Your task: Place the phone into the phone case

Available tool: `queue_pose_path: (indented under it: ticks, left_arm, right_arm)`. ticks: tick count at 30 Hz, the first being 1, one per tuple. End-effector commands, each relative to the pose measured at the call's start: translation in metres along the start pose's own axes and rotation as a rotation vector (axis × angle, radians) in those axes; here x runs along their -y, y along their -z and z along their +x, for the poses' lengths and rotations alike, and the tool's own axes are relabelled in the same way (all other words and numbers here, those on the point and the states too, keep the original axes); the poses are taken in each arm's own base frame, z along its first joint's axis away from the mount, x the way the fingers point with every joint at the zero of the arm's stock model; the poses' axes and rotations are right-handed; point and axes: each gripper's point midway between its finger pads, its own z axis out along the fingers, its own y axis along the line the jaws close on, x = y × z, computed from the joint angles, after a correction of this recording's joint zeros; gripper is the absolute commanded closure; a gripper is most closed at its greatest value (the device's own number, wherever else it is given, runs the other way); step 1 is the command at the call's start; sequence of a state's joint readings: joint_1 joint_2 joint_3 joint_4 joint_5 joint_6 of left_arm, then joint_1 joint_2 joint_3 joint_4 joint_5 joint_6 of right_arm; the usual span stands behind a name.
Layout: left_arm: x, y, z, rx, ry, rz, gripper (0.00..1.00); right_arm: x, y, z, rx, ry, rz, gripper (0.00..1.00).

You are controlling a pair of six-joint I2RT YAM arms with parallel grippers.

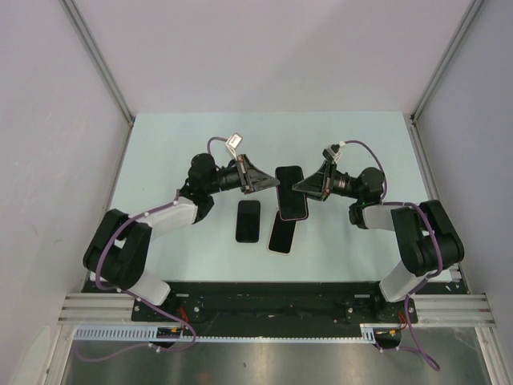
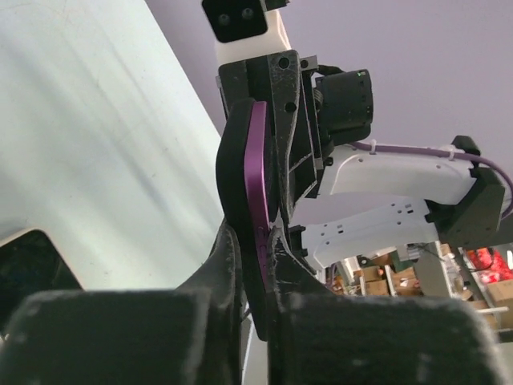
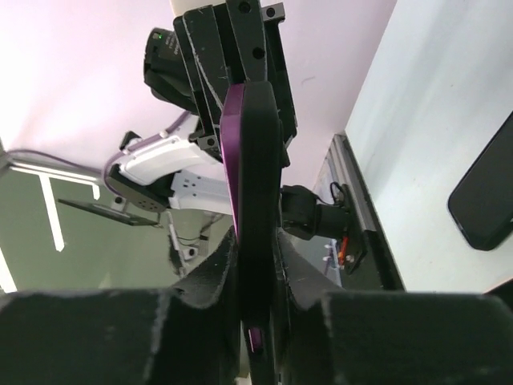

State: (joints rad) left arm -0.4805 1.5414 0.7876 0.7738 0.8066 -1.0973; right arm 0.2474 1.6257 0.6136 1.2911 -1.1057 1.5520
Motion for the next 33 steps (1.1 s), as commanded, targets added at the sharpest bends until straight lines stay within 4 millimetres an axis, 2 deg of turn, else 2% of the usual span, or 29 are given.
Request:
queue_pose_path:
  ticks: [1,4,8,11,15,22,26,33]
  left_arm:
    - [0.012,-0.005,0.003,-0.026,-0.106,-0.014,0.80]
    - [0.017,-0.003,0.005,-0.032,-0.111,0.000,0.51]
    - [0.028,0.001,0.005,-0.019,-0.124,0.031,0.40]
    - [0.042,0.003,0.003,-0.003,-0.140,0.086,0.38]
    - [0.047,0.004,0.002,0.009,-0.133,0.129,0.38]
    - [0.061,0.009,0.004,0.023,-0.095,0.243,0.43]
    - [0.080,0.017,0.005,0.030,-0.119,0.368,0.43]
    - [0.082,0.018,0.003,0.038,-0.119,0.398,0.47]
  right_arm:
    - [-0.051,-0.004,0.007,-0.017,0.291,-0.169,0.92]
    - [-0.057,-0.003,0.009,-0.021,0.307,-0.179,0.96]
    - [-0.069,-0.001,0.011,-0.017,0.324,-0.193,0.95]
    - [-0.075,-0.001,0.010,-0.014,0.330,-0.203,0.94]
    - [-0.087,0.000,0.014,-0.023,0.338,-0.219,0.93]
    - [-0.105,0.002,0.021,-0.027,0.356,-0.245,0.92]
    - [-0.106,0.001,0.023,-0.032,0.336,-0.248,0.92]
    - [-0.106,-0.001,0.027,-0.047,0.326,-0.252,0.90]
